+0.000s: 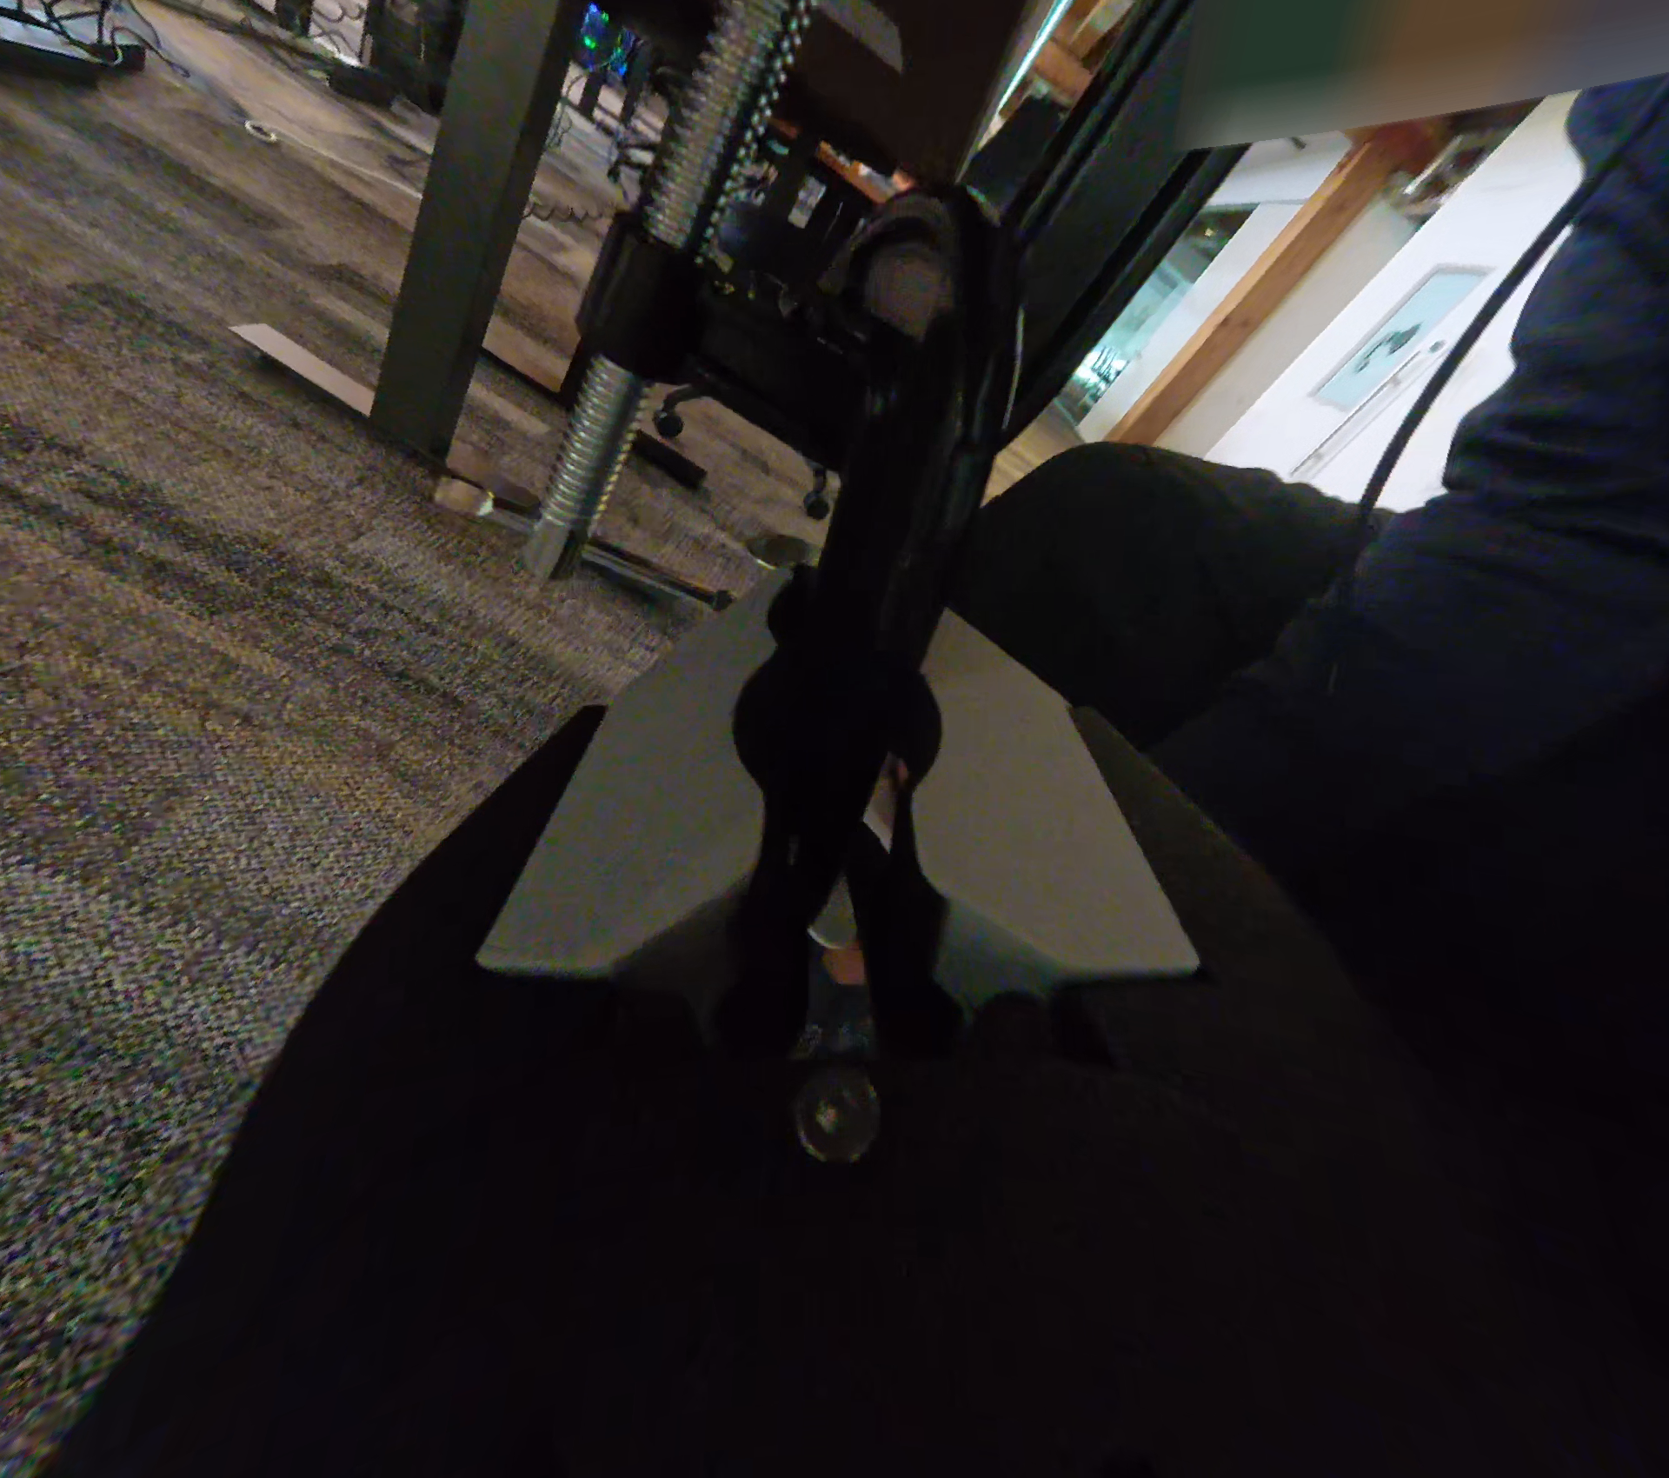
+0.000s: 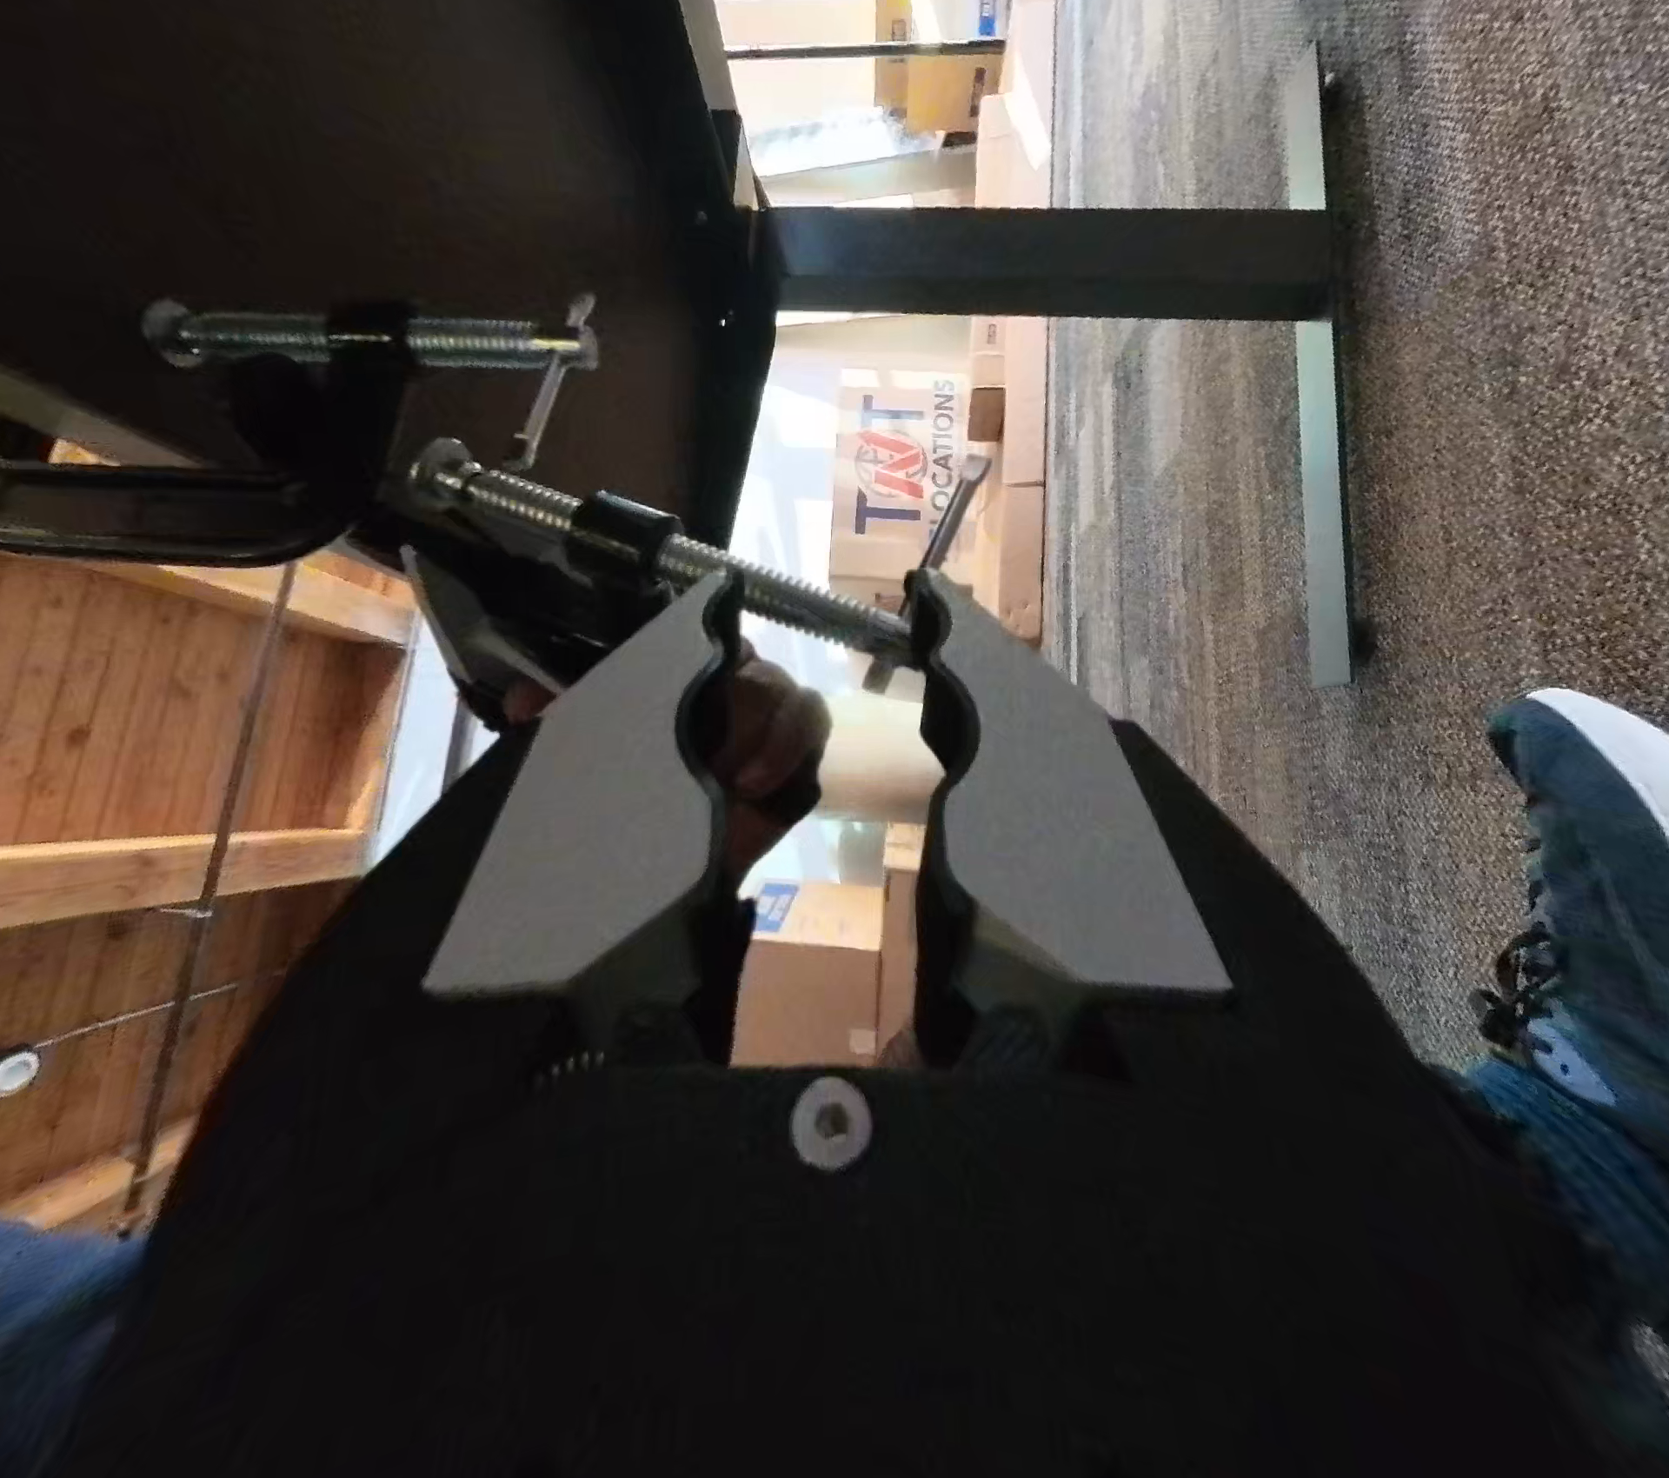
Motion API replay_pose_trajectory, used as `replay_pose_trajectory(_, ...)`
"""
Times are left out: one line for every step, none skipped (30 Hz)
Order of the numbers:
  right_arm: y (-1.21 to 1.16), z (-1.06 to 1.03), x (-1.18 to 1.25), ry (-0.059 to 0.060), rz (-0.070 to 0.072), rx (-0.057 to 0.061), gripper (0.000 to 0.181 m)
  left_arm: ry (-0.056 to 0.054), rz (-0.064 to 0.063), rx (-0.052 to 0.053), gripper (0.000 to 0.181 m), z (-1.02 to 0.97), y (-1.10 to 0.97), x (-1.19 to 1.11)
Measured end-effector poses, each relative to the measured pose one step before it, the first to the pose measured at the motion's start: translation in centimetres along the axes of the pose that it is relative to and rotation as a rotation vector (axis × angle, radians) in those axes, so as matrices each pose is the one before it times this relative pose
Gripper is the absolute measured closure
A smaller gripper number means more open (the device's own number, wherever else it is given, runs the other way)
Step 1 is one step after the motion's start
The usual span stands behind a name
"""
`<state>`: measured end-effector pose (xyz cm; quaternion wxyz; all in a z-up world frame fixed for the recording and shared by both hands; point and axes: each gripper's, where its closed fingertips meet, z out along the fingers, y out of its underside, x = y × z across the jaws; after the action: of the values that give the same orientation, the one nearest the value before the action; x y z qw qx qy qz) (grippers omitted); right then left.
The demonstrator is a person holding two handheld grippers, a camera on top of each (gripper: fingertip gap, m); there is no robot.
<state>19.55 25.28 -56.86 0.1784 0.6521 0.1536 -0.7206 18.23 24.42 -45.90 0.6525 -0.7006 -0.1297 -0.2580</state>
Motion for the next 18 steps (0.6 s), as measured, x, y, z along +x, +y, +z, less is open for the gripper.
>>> replay_pose_trajectory(-0.082,0.017,0.195,0.0012,0.0030,0.0048,0.145,-0.0048,0.0047,-0.0178,0.159,-0.011,0.026,-0.037)
replay_pose_trajectory(-0.071,0.034,0.183,0.0000,0.0027,0.0039,0.144,-0.0027,0.0046,-0.0187,0.158,-0.009,0.056,-0.011)
replay_pose_trajectory(-0.076,0.050,0.152,-0.0015,0.0028,0.0036,0.144,-0.0004,0.0029,-0.0155,0.158,0.002,0.065,-0.011)
replay_pose_trajectory(-0.097,0.038,0.126,-0.0018,0.0029,0.0041,0.143,0.0012,-0.0024,-0.0019,0.158,-0.002,0.032,-0.032)
replay_pose_trajectory(-0.107,0.043,0.128,-0.0014,0.0033,0.0048,0.143,0.0066,-0.0121,-0.0089,0.157,0.027,0.114,-0.018)
replay_pose_trajectory(-0.098,0.040,0.095,-0.0018,0.0044,0.0042,0.143,0.0056,-0.0069,-0.0114,0.158,0.058,0.126,0.001)
replay_pose_trajectory(-0.071,0.056,0.103,-0.0019,0.0049,0.0028,0.142,0.0037,-0.0046,-0.0098,0.157,0.064,0.103,-0.006)
replay_pose_trajectory(-0.074,0.058,0.086,-0.0019,0.0046,0.0021,0.142,0.0014,-0.0013,-0.0069,0.157,0.006,0.068,-0.043)
replay_pose_trajectory(-0.055,0.093,0.083,-0.0023,0.0048,0.0008,0.142,-0.0003,-0.0004,-0.0030,0.157,-0.054,0.033,-0.058)
replay_pose_trajectory(-0.056,0.098,0.080,-0.0032,0.0049,0.0004,0.141,-0.0029,0.0001,0.0027,0.157,-0.072,-0.001,-0.073)
replay_pose_trajectory(-0.095,0.104,0.071,-0.0045,0.0051,0.0015,0.140,-0.0051,-0.0029,0.0044,0.157,-0.092,0.031,-0.096)
replay_pose_trajectory(-0.123,0.101,0.087,-0.0060,0.0066,0.0026,0.139,-0.0063,-0.0052,0.0012,0.156,-0.097,0.073,-0.114)
replay_pose_trajectory(-0.176,0.088,0.082,-0.0077,0.0075,0.0045,0.138,-0.0066,-0.0079,-0.0033,0.155,-0.086,0.119,-0.138)
replay_pose_trajectory(-0.215,0.074,0.112,-0.0075,0.0088,0.0060,0.138,-0.0083,-0.0069,-0.0062,0.154,-0.064,0.155,-0.167)
replay_pose_trajectory(-0.221,0.060,0.133,-0.0073,0.0101,0.0054,0.137,-0.0096,-0.0047,-0.0092,0.153,-0.043,0.235,-0.188)
replay_pose_trajectory(-0.197,0.065,0.125,-0.0090,0.0110,0.0044,0.135,-0.0109,-0.0028,-0.0046,0.153,-0.064,0.198,-0.212)
replay_pose_trajectory(-0.159,0.080,0.065,-0.0131,0.0121,0.0027,0.135,-0.0109,0.0009,0.0008,0.153,-0.081,0.040,-0.194)
replay_pose_trajectory(-0.142,0.083,-0.004,-0.0163,0.0129,0.0008,0.135,-0.0082,0.0082,0.0043,0.153,-0.075,-0.090,-0.115)
